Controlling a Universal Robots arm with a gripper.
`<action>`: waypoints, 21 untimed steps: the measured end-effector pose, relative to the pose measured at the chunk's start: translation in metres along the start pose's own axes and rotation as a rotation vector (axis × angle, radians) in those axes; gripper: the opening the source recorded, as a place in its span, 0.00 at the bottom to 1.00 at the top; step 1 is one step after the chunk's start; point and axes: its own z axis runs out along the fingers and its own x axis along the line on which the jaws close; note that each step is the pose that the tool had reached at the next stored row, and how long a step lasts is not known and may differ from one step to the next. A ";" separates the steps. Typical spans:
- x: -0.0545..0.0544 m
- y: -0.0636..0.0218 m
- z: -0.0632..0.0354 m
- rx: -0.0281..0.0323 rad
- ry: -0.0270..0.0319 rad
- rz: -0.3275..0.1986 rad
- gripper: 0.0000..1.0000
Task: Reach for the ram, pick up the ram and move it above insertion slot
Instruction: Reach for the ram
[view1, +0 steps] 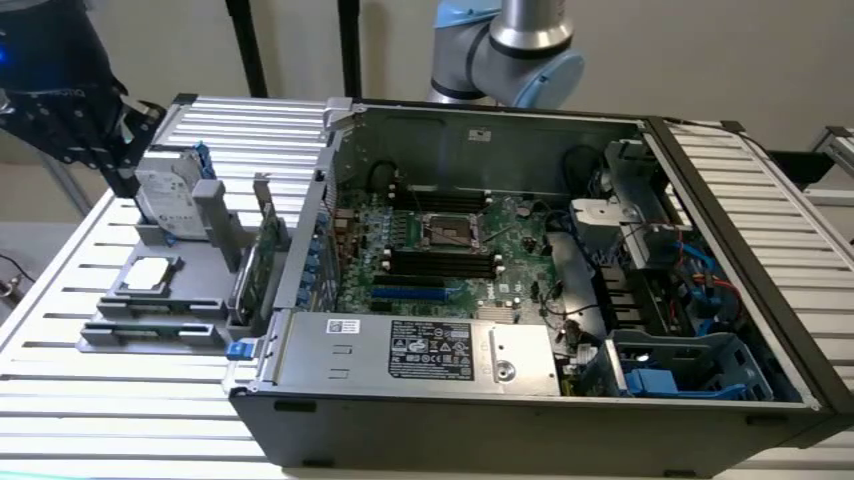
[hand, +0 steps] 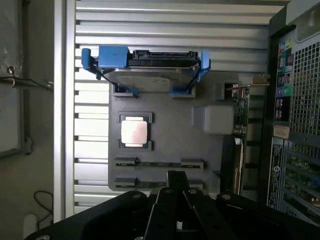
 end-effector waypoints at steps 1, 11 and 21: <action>0.000 -0.0045 0.0004 -0.0001 0.0001 0.000 0.11; 0.001 -0.0395 0.0099 -0.0002 0.0060 -0.003 0.11; 0.002 -0.0457 0.0193 0.0021 0.0131 -0.074 0.11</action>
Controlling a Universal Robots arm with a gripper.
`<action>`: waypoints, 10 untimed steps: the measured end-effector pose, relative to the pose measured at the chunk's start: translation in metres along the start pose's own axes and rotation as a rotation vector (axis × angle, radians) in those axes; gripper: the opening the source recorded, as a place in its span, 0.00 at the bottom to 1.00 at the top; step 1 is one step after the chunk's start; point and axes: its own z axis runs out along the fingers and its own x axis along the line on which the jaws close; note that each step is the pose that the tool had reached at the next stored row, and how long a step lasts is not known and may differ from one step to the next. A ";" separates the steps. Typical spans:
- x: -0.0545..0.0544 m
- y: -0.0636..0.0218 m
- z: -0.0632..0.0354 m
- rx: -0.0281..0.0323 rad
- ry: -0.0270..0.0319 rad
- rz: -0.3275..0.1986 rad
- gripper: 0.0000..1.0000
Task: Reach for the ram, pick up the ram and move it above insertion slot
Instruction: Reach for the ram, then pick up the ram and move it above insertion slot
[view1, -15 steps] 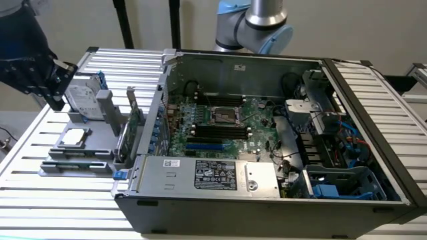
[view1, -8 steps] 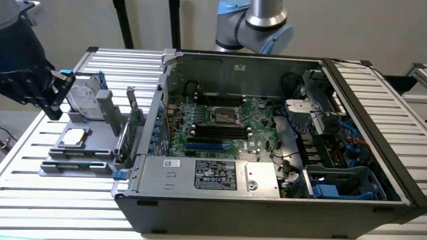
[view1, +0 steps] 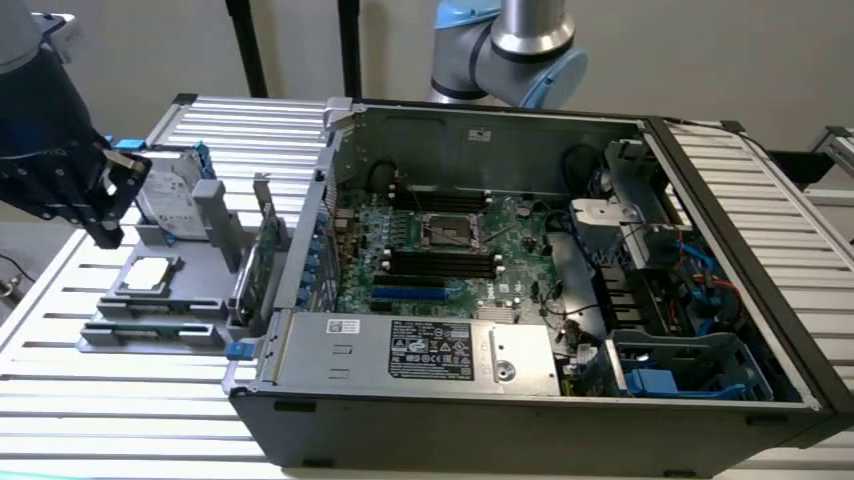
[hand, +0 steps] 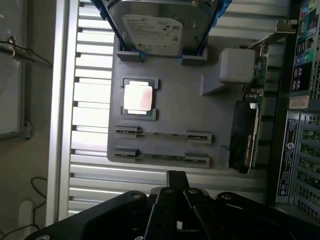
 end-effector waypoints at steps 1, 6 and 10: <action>0.000 0.0000 0.0001 0.0002 0.0006 -0.018 0.11; 0.000 0.0000 0.0008 0.0011 0.0038 -0.109 0.11; 0.000 0.0000 0.0012 0.0019 0.0065 -0.182 0.11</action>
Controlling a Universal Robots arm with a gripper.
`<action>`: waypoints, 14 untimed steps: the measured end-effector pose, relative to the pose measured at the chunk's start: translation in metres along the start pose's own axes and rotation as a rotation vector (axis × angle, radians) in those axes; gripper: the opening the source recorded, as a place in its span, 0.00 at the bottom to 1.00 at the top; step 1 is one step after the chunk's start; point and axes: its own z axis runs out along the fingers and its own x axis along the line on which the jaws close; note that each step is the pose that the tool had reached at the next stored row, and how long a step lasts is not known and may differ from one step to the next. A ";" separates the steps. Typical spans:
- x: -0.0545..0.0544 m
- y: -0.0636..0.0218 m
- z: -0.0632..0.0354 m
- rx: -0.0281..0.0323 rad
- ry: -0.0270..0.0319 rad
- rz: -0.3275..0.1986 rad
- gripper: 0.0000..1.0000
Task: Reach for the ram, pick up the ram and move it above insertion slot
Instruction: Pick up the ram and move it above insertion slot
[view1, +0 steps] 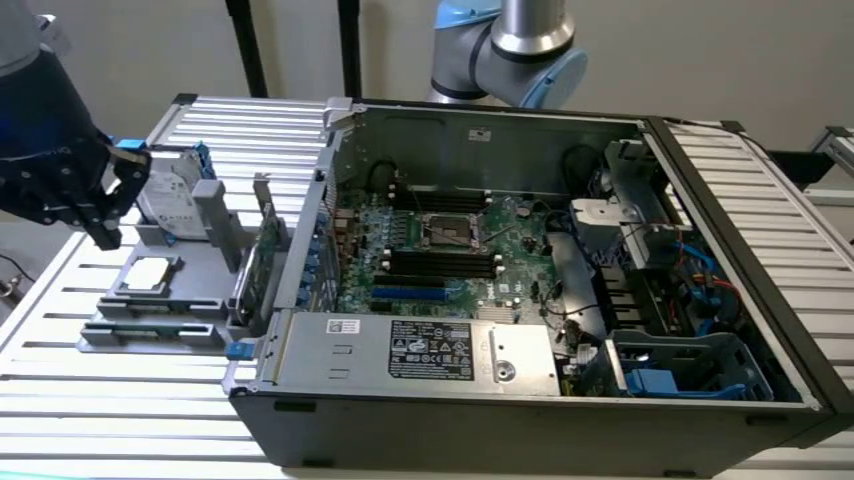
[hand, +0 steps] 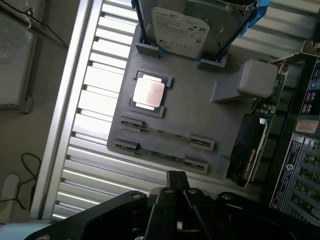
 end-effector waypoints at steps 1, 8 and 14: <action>0.000 0.0000 0.0001 0.0002 0.0006 -0.018 0.11; 0.000 0.0000 0.0008 0.0016 0.0053 -0.145 0.11; 0.000 -0.0001 0.0015 0.0028 0.0093 -0.254 0.11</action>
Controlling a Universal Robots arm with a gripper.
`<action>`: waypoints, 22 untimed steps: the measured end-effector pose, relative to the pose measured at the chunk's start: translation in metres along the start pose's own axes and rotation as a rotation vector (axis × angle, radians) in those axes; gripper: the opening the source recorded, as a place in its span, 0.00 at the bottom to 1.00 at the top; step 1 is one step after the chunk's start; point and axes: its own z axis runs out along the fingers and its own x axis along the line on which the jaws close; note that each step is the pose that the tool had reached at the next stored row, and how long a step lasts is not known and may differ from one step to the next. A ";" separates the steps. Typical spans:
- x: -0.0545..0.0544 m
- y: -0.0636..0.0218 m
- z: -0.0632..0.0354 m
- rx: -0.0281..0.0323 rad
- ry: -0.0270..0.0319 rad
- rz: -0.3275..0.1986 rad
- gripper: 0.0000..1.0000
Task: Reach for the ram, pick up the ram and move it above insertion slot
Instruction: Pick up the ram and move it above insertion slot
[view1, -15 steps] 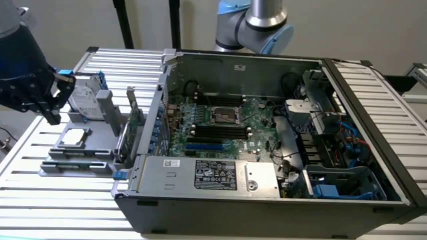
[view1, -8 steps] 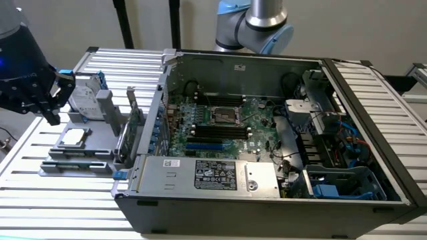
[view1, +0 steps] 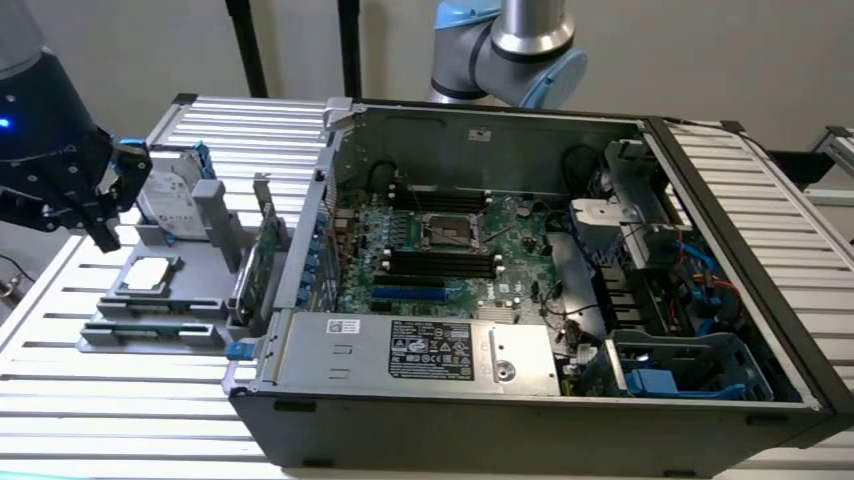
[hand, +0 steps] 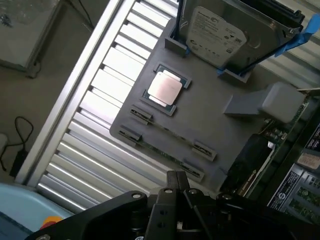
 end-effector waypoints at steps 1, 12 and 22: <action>0.000 0.0000 0.0001 0.0002 0.0006 -0.018 0.11; 0.000 0.0000 0.0012 0.0024 0.0080 -0.218 0.11; 0.000 0.0000 0.0019 0.0045 0.0146 -0.400 0.11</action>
